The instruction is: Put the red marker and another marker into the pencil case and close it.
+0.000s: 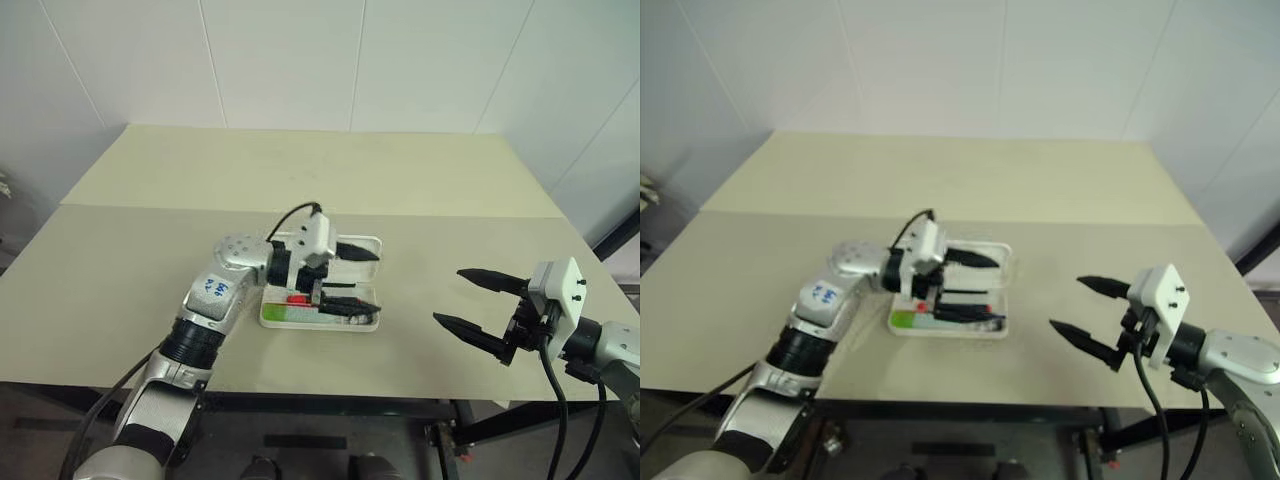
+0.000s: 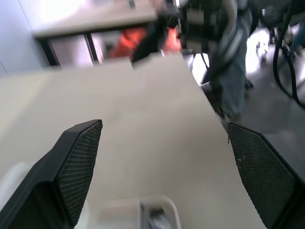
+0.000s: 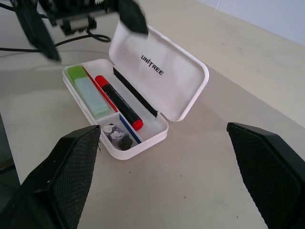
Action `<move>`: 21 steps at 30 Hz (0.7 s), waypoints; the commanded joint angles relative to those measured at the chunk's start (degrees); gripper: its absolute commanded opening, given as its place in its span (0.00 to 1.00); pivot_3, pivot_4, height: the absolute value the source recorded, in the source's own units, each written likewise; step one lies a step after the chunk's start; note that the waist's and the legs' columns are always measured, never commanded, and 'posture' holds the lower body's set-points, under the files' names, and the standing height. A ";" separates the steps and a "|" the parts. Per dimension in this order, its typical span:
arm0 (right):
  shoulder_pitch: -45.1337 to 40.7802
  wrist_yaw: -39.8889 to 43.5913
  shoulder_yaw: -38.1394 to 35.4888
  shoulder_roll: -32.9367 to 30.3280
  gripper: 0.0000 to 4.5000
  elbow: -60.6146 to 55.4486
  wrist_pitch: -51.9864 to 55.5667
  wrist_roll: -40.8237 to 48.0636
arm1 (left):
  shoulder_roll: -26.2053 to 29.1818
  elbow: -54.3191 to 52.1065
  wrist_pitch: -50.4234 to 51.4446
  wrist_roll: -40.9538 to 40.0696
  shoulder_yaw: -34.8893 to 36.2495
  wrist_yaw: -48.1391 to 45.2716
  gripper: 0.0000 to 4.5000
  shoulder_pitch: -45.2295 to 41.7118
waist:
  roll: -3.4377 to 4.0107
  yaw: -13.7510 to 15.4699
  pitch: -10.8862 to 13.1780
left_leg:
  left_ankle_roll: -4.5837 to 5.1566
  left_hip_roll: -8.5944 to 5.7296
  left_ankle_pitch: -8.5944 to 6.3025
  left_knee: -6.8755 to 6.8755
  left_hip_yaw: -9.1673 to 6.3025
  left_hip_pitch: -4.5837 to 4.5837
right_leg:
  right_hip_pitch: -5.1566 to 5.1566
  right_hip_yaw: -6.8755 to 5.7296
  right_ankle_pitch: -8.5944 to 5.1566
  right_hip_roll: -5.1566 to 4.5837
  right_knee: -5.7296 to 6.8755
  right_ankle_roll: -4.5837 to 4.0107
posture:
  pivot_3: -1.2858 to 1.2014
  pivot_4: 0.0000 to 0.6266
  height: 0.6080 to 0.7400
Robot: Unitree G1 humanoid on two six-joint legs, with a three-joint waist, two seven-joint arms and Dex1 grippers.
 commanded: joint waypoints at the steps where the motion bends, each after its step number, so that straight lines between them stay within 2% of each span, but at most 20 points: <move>1: -0.81 0.30 -2.44 -0.65 1.00 -1.18 -1.07 0.75 | -2.34 2.00 -4.64 -8.07 7.56 -1.76 0.99 -2.92 | 0.00 0.00 0.00 | 0.00 -0.01 0.00 0.02 0.01 -0.01 | 0.00 0.01 0.01 0.00 0.00 0.02 | 0.52 0.24 1.00; 7: -1.40 1.74 -2.11 -0.78 1.00 -1.38 -1.32 1.33 | 4.36 7.72 -5.86 -8.69 11.19 -6.78 0.99 -3.84 | 0.00 -0.34 0.00 | 0.01 0.02 0.00 -0.07 0.00 0.06 | 0.02 0.00 0.01 0.05 0.00 0.01 | 0.52 0.24 1.00; 15: -2.81 3.78 -1.60 -1.09 1.00 0.03 -1.53 0.97 | 16.43 24.39 -13.19 -5.68 13.44 -16.44 0.99 -5.46 | 0.00 -0.18 0.00 | 0.01 0.02 0.01 -0.05 0.00 0.04 | 0.01 -0.02 0.00 0.02 0.00 -0.01 | 0.52 0.24 1.00; 21: -3.93 5.01 -1.06 -1.42 1.00 1.56 -1.93 0.28 | 19.42 36.02 -20.41 -2.24 13.80 -17.20 0.99 -8.77 | -0.01 0.01 0.00 | 0.01 0.01 0.00 -0.05 -0.05 -0.01 | 0.00 -0.10 -0.02 -0.01 -0.02 -0.03 | 0.52 0.24 1.00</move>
